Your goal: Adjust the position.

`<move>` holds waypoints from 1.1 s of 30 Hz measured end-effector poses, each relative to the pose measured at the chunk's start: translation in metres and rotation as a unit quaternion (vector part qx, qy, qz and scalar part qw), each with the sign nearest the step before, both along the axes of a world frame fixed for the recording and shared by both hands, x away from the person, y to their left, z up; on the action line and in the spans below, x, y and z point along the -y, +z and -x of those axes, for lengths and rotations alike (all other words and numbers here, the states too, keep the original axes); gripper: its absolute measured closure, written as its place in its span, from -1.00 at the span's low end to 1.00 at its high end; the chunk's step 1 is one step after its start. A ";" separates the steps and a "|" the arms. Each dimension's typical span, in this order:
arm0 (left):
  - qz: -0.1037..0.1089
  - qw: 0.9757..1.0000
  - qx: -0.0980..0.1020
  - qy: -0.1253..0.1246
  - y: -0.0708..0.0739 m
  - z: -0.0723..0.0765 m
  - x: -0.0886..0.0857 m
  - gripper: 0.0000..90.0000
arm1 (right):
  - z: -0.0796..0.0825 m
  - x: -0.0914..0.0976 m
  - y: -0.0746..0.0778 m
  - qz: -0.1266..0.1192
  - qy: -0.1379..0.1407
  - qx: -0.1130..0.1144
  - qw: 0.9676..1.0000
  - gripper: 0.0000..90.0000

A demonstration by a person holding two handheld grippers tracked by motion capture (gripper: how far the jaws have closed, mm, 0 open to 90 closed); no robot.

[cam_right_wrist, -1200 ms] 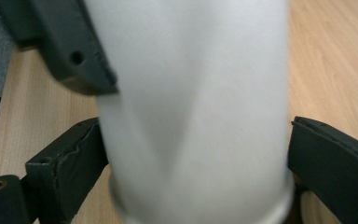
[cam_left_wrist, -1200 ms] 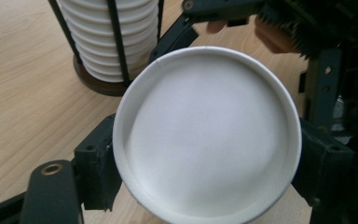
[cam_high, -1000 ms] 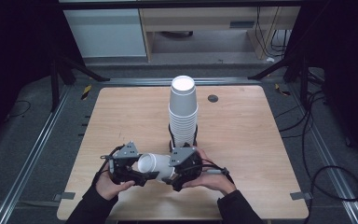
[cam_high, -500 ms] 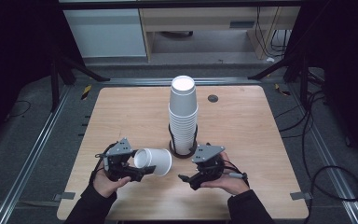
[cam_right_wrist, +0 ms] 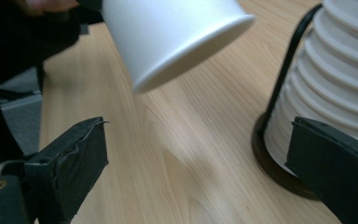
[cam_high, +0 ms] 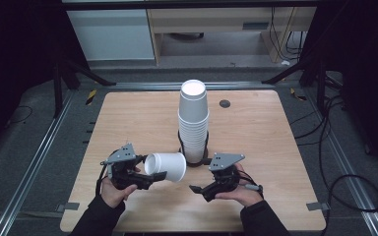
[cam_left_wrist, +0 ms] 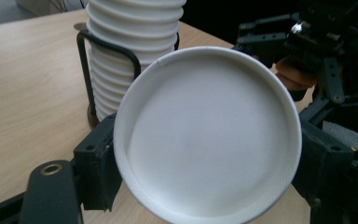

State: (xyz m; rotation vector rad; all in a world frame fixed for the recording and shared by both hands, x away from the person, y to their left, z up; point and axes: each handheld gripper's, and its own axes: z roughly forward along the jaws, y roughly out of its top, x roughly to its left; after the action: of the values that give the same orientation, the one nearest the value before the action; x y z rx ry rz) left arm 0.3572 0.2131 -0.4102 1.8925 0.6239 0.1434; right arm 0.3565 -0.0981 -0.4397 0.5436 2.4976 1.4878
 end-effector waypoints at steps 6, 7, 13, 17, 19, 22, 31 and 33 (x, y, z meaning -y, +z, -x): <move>0.025 0.999 0.005 -0.028 0.003 0.002 0.006 -0.52 | -0.001 -0.009 -0.001 -0.023 0.024 -0.011 0.999 -0.88; 0.028 0.999 0.006 -0.032 0.003 0.002 0.007 -0.52 | -0.001 -0.011 -0.001 -0.023 0.027 -0.012 0.999 -0.88; 0.035 0.997 0.013 -0.060 0.007 0.008 0.011 -0.52 | -0.001 -0.011 0.001 -0.044 0.044 -0.020 0.998 -0.88; 0.036 0.996 0.013 -0.076 0.008 0.011 0.014 -0.52 | -0.001 -0.012 0.001 -0.045 0.051 -0.024 0.997 -0.88; 0.036 0.996 0.013 -0.082 0.008 0.011 0.016 -0.52 | -0.001 -0.013 0.001 -0.045 0.054 -0.027 0.997 -0.88; 0.035 0.995 0.011 -0.094 0.007 0.013 0.020 -0.51 | 0.000 -0.015 0.001 -0.057 0.070 -0.028 0.996 -0.89; 0.033 0.992 0.006 -0.124 0.006 0.015 0.026 -0.51 | 0.002 -0.021 0.002 -0.060 0.099 -0.032 0.993 -0.90; 0.032 0.991 0.005 -0.127 0.005 0.015 0.027 -0.51 | 0.002 -0.023 0.002 -0.064 0.106 -0.036 0.992 -0.90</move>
State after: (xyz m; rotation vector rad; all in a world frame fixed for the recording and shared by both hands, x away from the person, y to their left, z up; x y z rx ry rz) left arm 0.3422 0.1862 -0.4050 1.8897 0.3716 -0.0317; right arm 0.3547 -0.0751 -0.4378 0.3644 2.5977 1.7433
